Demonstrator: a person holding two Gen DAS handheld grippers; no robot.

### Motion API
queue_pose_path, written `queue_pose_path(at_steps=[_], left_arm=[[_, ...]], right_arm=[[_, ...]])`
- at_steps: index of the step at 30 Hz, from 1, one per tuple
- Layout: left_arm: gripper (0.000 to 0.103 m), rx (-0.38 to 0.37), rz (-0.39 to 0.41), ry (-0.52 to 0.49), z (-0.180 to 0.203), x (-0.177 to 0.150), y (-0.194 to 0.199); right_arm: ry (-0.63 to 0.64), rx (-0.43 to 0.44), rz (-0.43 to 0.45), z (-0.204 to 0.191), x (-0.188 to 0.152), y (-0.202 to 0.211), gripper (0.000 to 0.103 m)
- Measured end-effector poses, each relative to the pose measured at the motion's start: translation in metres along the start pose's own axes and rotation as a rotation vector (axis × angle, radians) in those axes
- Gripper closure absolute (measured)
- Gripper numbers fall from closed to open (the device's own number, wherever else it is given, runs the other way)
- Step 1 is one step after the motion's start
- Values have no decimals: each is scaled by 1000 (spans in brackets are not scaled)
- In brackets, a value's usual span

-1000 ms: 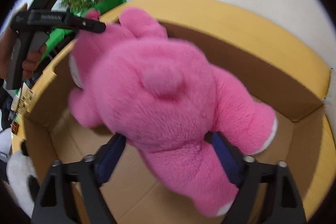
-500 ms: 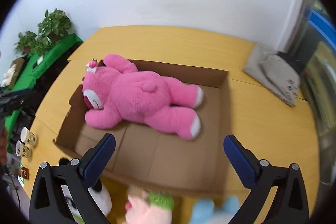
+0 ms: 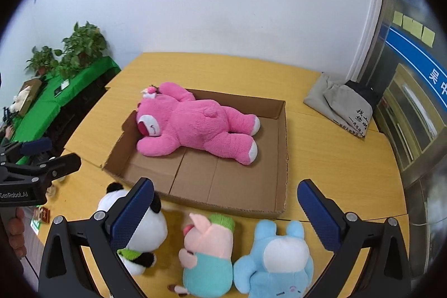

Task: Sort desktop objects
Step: 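Withdraw both grippers and move them toward the white-and-black panda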

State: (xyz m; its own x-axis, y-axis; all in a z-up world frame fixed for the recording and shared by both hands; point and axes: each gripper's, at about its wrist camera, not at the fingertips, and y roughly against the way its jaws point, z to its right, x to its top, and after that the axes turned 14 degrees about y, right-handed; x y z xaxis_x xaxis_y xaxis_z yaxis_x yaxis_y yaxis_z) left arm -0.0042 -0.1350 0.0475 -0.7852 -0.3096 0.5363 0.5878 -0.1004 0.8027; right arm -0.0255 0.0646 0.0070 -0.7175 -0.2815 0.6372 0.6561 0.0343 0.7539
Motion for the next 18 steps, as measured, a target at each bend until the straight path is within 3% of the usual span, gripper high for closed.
queue_pose_path(at_steps=[10,18], left_arm=[[0,57,56,16,26,-57,64],[0,64,78,16,33,-74,88]], right_arm=[[16,70,72,-2,-36,46,0],[18,74,100,-4,-48,66,0]])
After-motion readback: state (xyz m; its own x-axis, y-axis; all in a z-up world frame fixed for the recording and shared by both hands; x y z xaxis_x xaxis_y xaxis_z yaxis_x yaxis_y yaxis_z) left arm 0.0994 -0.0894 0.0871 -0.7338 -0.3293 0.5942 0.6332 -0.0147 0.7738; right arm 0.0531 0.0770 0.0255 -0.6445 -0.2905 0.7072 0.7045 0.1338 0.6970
